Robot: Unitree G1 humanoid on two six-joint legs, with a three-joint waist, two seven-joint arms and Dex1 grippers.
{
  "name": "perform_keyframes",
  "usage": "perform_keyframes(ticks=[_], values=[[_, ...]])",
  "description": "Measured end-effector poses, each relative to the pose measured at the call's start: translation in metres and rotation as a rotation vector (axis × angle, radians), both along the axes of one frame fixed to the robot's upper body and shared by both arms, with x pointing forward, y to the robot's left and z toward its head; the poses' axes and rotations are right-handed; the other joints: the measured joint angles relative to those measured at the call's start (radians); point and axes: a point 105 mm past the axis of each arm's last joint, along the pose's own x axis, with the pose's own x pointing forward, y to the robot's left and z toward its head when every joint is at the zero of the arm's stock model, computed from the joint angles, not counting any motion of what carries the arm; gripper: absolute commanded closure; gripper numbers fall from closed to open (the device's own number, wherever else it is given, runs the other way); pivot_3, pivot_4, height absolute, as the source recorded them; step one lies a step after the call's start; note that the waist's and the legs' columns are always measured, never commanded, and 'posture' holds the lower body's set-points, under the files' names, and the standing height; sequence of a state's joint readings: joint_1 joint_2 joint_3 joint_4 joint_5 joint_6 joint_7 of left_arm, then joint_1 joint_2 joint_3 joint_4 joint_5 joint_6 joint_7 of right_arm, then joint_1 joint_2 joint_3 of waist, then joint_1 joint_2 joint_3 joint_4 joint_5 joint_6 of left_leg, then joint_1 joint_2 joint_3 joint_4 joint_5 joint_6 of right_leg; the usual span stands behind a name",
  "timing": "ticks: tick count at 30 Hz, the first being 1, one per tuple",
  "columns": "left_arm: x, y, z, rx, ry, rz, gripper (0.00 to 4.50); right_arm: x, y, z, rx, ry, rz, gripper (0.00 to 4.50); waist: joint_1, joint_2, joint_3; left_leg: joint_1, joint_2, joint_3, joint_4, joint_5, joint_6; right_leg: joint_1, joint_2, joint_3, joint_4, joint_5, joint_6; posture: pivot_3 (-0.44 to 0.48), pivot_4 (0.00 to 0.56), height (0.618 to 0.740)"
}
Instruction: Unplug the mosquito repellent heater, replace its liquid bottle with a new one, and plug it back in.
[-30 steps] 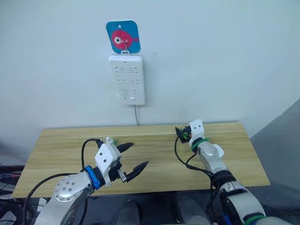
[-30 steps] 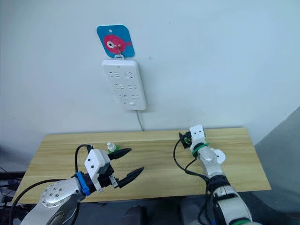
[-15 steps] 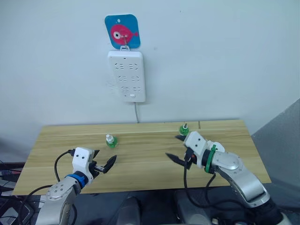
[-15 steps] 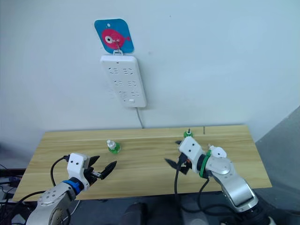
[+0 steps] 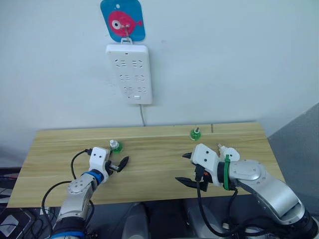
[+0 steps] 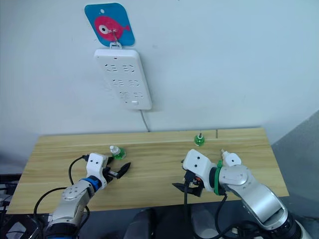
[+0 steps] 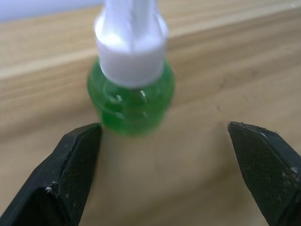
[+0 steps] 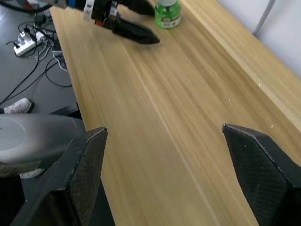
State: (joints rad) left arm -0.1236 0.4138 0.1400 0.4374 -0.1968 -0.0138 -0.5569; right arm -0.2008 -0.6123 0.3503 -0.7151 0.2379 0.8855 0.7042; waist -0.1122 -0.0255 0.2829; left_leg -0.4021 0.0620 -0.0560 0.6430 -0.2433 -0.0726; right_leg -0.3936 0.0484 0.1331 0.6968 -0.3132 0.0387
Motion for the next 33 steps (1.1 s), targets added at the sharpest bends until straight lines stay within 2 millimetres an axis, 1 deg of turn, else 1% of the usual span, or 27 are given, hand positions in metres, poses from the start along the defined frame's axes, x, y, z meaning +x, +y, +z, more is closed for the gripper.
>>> perform_keyframes(ticks=[5,12,15,19,22,24,26,30,32,33], values=[[0.013,0.000,0.004,0.007,-0.038,0.017,0.00,-0.004,-0.001,0.003,0.003,0.012,-0.003,0.44,-0.003,0.000,0.006,0.000,0.000,0.001,0.000,0.000,0.000,0.000,0.000,0.001,0.000,0.000,0.000,-0.200,0.323,0.729],[0.014,0.000,0.004,0.016,-0.057,0.014,0.00,-0.005,-0.001,0.002,0.005,0.026,-0.011,0.44,-0.004,0.000,0.010,0.000,0.000,0.002,0.000,0.000,0.000,-0.001,0.000,0.002,0.000,0.000,0.001,-0.200,0.320,0.729],[0.016,-0.001,0.005,0.020,-0.066,0.015,0.00,-0.005,-0.002,0.001,0.001,0.030,-0.013,0.44,-0.004,0.000,0.013,0.000,0.000,0.003,0.000,0.000,0.000,-0.001,0.000,0.003,0.000,0.000,0.001,-0.204,0.327,0.729],[0.019,-0.003,0.006,0.032,-0.081,0.005,0.76,-0.005,-0.006,0.000,-0.016,0.034,-0.021,0.40,-0.004,-0.001,0.018,0.000,0.000,0.005,0.000,0.000,0.000,-0.002,0.000,0.006,0.000,0.000,0.002,-0.209,0.328,0.729],[0.022,-0.005,0.008,0.039,-0.099,0.001,1.65,-0.006,-0.007,0.000,-0.018,0.038,-0.020,0.40,-0.004,-0.003,0.021,-0.001,0.000,0.007,0.000,0.000,-0.001,-0.004,0.000,0.008,-0.001,0.000,0.003,-0.210,0.323,0.729],[0.023,-0.005,0.010,0.045,-0.109,0.003,2.20,-0.006,-0.007,0.000,-0.017,0.038,-0.022,0.40,-0.004,-0.003,0.021,-0.006,0.000,0.008,0.000,0.000,-0.001,-0.010,0.000,0.009,0.000,0.001,0.005,-0.211,0.319,0.729],[0.025,-0.005,0.011,0.052,-0.121,0.003,2.23,-0.006,-0.008,0.000,-0.017,0.037,-0.023,0.40,-0.004,-0.003,0.020,-0.010,0.000,0.008,0.000,0.002,-0.006,-0.014,0.000,0.009,0.000,0.002,0.006,-0.210,0.314,0.729],[0.022,-0.006,0.012,0.064,-0.129,-0.026,2.23,-0.005,-0.008,0.003,-0.012,0.027,-0.024,0.40,-0.004,-0.003,0.020,-0.013,0.000,0.008,0.001,0.003,-0.006,-0.016,0.000,0.009,-0.001,0.003,0.007,-0.204,0.292,0.729],[0.015,-0.009,0.013,0.081,-0.127,-0.086,2.23,-0.004,-0.006,0.006,-0.001,0.016,-0.010,0.40,-0.006,-0.004,0.020,-0.014,0.000,0.008,0.001,0.003,-0.007,-0.017,0.000,0.009,-0.001,0.003,0.007,-0.198,0.279,0.729],[0.009,-0.016,0.016,0.088,-0.127,-0.146,2.23,-0.003,-0.005,0.010,0.012,0.010,-0.001,0.40,-0.007,-0.004,0.020,-0.015,0.000,0.008,0.001,0.003,-0.009,-0.017,0.000,0.009,-0.001,0.003,0.007,-0.192,0.268,0.729]])
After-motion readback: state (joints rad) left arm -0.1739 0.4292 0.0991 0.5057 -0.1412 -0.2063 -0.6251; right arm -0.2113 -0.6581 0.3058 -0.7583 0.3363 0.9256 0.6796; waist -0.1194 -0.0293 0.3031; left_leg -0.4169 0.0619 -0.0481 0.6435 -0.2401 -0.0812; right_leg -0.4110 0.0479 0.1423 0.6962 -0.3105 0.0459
